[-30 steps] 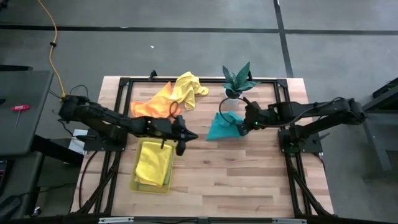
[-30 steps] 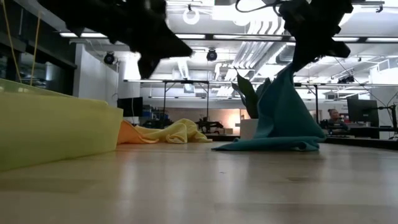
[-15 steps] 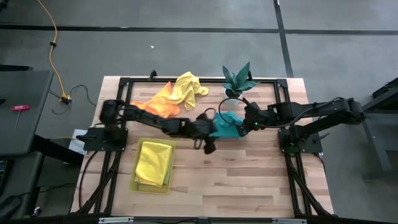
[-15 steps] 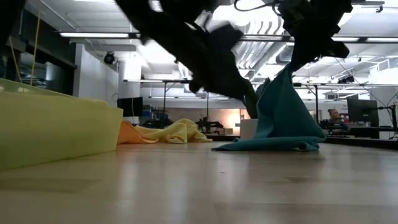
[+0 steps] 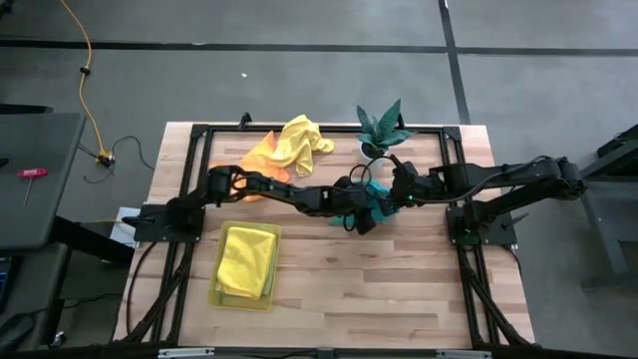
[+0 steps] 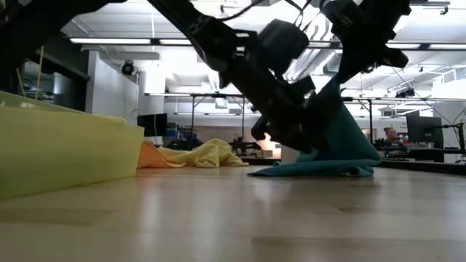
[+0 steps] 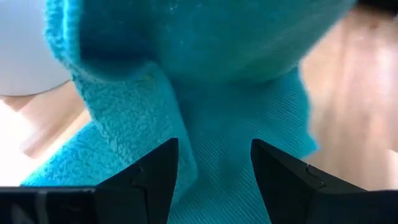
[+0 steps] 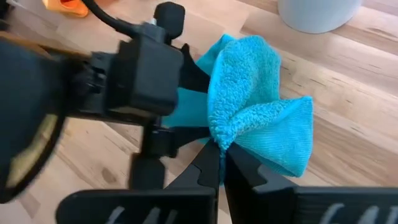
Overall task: Fold microfiber towels
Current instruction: Fold the blue microfiber cloth
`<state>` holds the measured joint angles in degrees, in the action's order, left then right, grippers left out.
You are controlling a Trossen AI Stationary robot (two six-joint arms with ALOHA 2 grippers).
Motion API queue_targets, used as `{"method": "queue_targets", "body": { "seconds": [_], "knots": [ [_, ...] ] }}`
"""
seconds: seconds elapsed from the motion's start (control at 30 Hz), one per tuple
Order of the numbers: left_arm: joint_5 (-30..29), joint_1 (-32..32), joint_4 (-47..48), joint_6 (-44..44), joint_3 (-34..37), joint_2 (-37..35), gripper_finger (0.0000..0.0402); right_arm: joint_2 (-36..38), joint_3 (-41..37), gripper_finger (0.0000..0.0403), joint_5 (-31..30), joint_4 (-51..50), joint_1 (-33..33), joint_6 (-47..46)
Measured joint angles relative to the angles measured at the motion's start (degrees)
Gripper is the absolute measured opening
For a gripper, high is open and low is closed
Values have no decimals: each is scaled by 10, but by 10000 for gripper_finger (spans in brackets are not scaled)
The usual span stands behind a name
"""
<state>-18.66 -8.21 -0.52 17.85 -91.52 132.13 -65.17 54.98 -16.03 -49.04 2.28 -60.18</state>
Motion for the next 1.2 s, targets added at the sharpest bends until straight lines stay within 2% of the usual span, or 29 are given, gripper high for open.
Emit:
{"method": "queue_targets", "body": {
  "seconds": [0.17,0.3,0.37,0.5,0.53,0.73,0.9,1.2],
  "knots": [
    [-55,0,10,0,-12,14,193,0,0,0,0,2,0,0],
    [-55,-7,18,-1,-12,15,172,0,0,0,0,5,0,0],
    [-47,-10,34,-11,-12,14,137,0,0,0,0,5,0,0],
    [-18,-16,82,-36,-11,5,25,0,0,0,-1,8,0,1],
    [-10,-17,93,-42,-11,-2,15,0,0,0,-5,9,0,1],
    [9,-23,179,-141,-11,-84,3,2,0,0,-7,15,0,24],
    [13,-29,258,-185,-9,-178,1,13,11,0,-5,22,0,52],
    [13,-28,326,-168,96,-371,0,18,72,0,26,16,0,131]
  ]
}}
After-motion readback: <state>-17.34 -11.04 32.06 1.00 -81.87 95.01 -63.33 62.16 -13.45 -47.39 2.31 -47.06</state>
